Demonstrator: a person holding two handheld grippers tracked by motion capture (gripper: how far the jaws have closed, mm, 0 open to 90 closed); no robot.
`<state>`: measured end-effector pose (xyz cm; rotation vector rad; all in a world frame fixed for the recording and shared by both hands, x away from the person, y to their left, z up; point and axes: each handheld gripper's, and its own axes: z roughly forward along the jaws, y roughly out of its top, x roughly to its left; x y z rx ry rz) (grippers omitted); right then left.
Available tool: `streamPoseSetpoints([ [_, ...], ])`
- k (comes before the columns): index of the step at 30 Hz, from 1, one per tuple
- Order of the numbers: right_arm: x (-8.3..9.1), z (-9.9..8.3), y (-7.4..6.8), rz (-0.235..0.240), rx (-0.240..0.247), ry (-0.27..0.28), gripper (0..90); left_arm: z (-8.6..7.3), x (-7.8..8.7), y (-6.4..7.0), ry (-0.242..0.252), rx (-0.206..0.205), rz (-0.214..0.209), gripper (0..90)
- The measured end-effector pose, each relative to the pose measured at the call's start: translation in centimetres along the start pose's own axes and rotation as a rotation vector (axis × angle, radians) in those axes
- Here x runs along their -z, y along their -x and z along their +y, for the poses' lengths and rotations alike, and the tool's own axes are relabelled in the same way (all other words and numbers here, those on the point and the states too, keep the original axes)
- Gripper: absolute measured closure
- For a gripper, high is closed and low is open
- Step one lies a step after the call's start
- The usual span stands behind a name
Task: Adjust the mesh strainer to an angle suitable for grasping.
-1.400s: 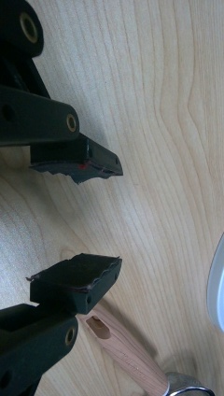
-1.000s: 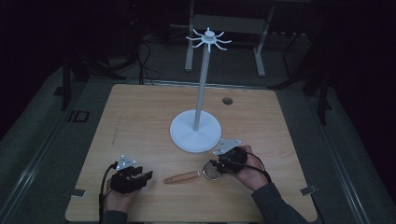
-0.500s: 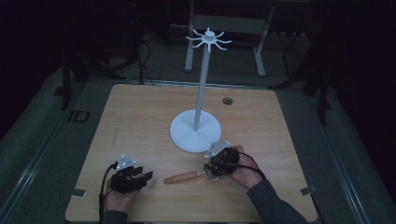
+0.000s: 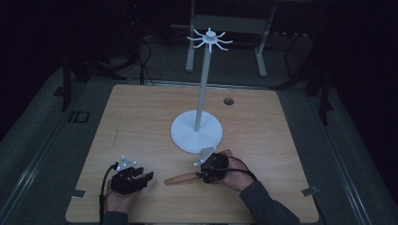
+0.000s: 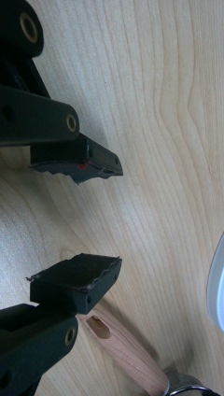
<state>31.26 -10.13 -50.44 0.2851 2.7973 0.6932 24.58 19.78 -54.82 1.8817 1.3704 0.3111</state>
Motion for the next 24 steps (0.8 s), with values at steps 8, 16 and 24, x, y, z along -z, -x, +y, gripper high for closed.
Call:
streamPoseSetpoints([
  [8, -1.4, 1.0, -0.9, 0.056, 0.031, -0.015, 50.2, 0.0, 0.0, -0.1, -0.001, -0.002, 0.001, 49.6],
  [16, -2.8, 1.6, -1.3, 0.092, 0.059, -0.063, 55.2, 0.0, 0.0, -0.1, -0.003, -0.003, 0.002, 49.6],
  [24, -3.0, 1.4, -0.2, 0.078, 0.004, -0.089, 67.5, 0.0, 0.1, -0.1, 0.0, -0.004, 0.002, 49.7],
])
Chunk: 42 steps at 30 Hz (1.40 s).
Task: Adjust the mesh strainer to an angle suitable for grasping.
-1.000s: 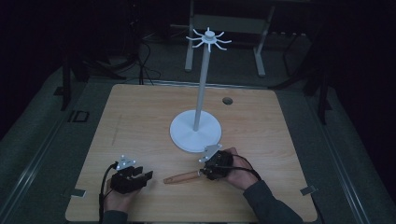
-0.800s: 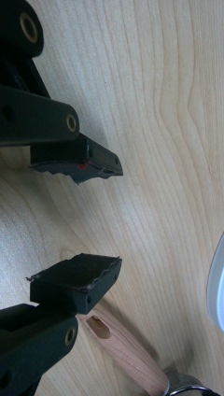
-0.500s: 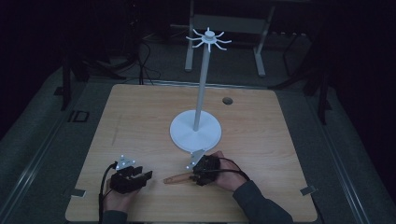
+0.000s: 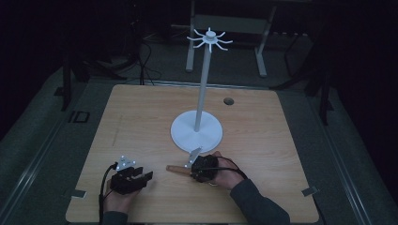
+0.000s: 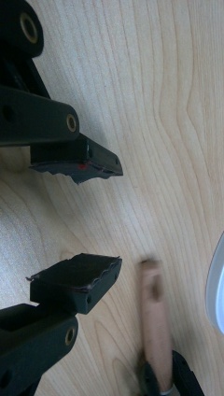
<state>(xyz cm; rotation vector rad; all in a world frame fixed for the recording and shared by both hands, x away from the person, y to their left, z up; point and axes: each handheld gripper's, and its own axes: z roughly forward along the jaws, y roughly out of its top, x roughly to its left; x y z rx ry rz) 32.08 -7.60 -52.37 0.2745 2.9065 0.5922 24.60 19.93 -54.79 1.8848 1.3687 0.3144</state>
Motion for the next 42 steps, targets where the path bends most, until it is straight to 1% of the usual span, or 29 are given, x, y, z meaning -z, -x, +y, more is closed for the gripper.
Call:
streamPoseSetpoints([
  [3, 0.2, -0.4, 0.5, -0.002, -0.033, -0.014, 67.7, 0.0, 0.0, 0.0, 0.0, 0.0, 0.0, 49.8],
  [4, 0.2, -0.4, 0.5, -0.002, -0.033, -0.014, 67.7, 0.0, 0.0, 0.0, 0.0, 0.0, 0.0, 49.8],
  [5, 0.2, -0.6, 0.7, -0.001, -0.045, -0.018, 67.7, 0.0, 0.0, 0.0, 0.0, 0.0, 0.0, 49.8],
  [6, 0.3, -0.9, 1.1, 0.007, -0.064, -0.03, 67.5, 0.0, -0.1, 0.0, -0.003, 0.0, 0.001, 49.8],
  [8, 0.3, -1.0, 1.5, 0.02, -0.08, -0.049, 67.1, 0.0, -0.1, 0.1, -0.005, -0.002, 0.001, 49.8],
  [10, 0.1, -1.1, 1.6, 0.027, -0.078, -0.071, 66.7, 0.0, -0.1, 0.1, -0.004, -0.001, 0.002, 49.8],
  [12, 0.1, -1.0, 1.9, 0.031, -0.08, -0.081, 66.1, 0.0, 0.0, 0.0, -0.003, 0.001, 0.001, 49.8],
  [16, 0.0, -1.0, 2.4, 0.06, -0.092, -0.094, 64.1, 0.0, -0.1, 0.1, -0.005, -0.003, 0.001, 49.8],
  [19, 0.1, -0.8, 2.3, 0.07, -0.084, -0.111, 68.2, 0.0, 0.0, 0.0, -0.004, -0.001, 0.001, 49.8],
  [23, 0.1, -0.6, 2.0, 0.049, -0.062, -0.124, 69.0, 0.0, -0.1, 0.0, -0.006, -0.001, 0.001, 49.8],
  [30, 0.3, -1.2, 2.0, 0.014, -0.076, -0.084, 69.0, 0.0, -0.3, 0.0, -0.01, -0.003, 0.002, 49.8],
  [33, 0.5, -1.4, 2.1, 0.003, -0.098, -0.064, 69.1, 0.0, -0.3, 0.0, -0.013, -0.006, 0.001, 49.8],
  [35, 0.6, -1.4, 2.1, -0.001, -0.103, -0.058, 69.0, 0.0, -0.3, 0.1, -0.012, -0.005, 0.001, 49.8],
  [38, 1.0, -1.4, 2.0, -0.012, -0.098, -0.038, 69.0, 0.0, -0.3, 0.0, -0.012, -0.005, 0.001, 49.8],
  [42, 1.4, -1.4, 2.0, -0.026, -0.107, -0.008, 69.0, 0.0, -0.3, 0.1, -0.013, -0.009, 0.001, 49.8],
])
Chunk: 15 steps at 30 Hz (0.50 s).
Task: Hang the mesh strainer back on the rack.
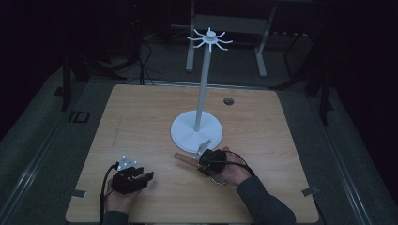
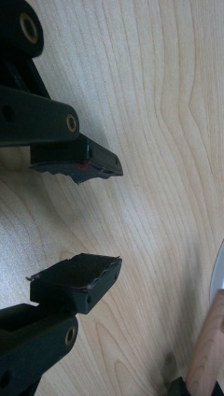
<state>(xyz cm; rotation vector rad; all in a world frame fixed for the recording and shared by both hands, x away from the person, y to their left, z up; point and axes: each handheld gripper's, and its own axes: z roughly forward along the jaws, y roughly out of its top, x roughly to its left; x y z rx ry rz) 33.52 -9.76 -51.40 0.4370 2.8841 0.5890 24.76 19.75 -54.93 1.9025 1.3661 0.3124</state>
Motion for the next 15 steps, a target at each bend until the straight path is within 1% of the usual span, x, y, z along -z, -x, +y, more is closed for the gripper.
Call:
streamPoseSetpoints([
  [3, 0.2, -0.01, 0.08, -0.004, -0.001, 0.013, 69.0, 0.01, -0.01, -0.03, 0.0, 0.001, 0.0, 49.8],
  [5, 0.41, -0.05, 0.1, -0.011, -0.015, 0.026, 69.0, 0.0, 0.0, -0.01, 0.0, 0.0, 0.001, 49.8],
  [9, 0.67, -0.21, 0.16, -0.02, -0.025, 0.055, 69.0, 0.0, 0.01, 0.0, 0.001, 0.0, 0.002, 49.8],
  [12, 0.83, -0.32, 0.24, -0.026, -0.028, 0.066, 69.1, 0.0, 0.01, 0.02, 0.002, 0.001, 0.001, 49.8],
  [15, 1.11, -0.49, 0.35, -0.033, -0.047, 0.085, 69.1, 0.02, -0.01, 0.05, 0.002, 0.002, 0.001, 49.8],
])
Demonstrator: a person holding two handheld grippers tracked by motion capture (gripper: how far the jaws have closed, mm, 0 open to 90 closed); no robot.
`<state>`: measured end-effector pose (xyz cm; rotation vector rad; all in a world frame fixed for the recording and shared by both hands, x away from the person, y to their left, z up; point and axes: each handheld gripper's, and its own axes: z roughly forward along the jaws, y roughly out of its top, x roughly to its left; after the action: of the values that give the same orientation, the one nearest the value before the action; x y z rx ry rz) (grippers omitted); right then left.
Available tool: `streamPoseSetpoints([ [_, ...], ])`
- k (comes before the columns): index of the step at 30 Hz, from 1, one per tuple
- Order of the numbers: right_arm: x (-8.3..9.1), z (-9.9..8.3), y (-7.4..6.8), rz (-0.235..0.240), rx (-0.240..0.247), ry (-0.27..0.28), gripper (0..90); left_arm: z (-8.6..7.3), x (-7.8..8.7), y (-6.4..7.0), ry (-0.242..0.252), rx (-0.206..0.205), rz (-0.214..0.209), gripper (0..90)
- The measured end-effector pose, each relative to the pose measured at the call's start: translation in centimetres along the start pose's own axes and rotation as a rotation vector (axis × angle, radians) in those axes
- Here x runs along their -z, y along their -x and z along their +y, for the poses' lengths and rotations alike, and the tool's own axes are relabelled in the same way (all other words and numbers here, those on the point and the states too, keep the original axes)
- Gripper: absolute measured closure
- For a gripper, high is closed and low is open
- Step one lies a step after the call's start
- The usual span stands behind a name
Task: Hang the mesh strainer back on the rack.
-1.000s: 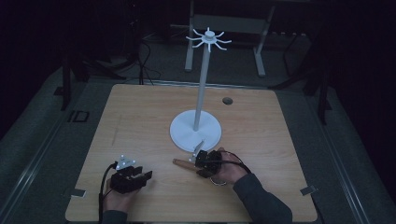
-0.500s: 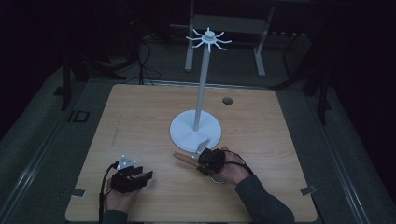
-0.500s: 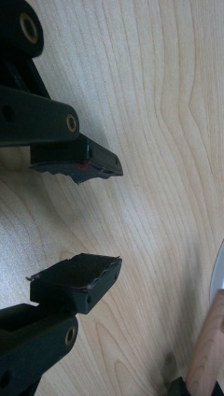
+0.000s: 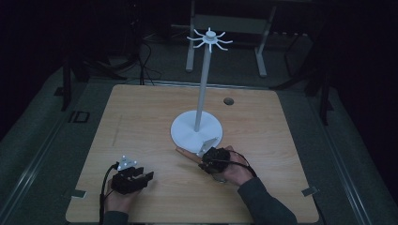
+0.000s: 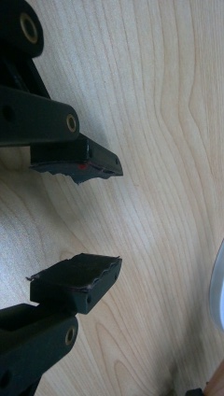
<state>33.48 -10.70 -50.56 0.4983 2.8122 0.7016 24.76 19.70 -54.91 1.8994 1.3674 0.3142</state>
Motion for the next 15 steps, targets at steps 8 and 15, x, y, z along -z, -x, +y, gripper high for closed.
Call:
streamPoseSetpoints([
  [8, 0.7, -0.3, 0.3, -0.03, -0.03, 0.047, 69.1, 0.0, 0.0, 0.0, 0.0, 0.0, 0.0, 49.8],
  [15, 1.2, -0.5, 0.4, -0.07, -0.029, 0.094, 69.1, 0.0, 0.0, 0.0, -0.001, -0.002, 0.001, 49.8],
])
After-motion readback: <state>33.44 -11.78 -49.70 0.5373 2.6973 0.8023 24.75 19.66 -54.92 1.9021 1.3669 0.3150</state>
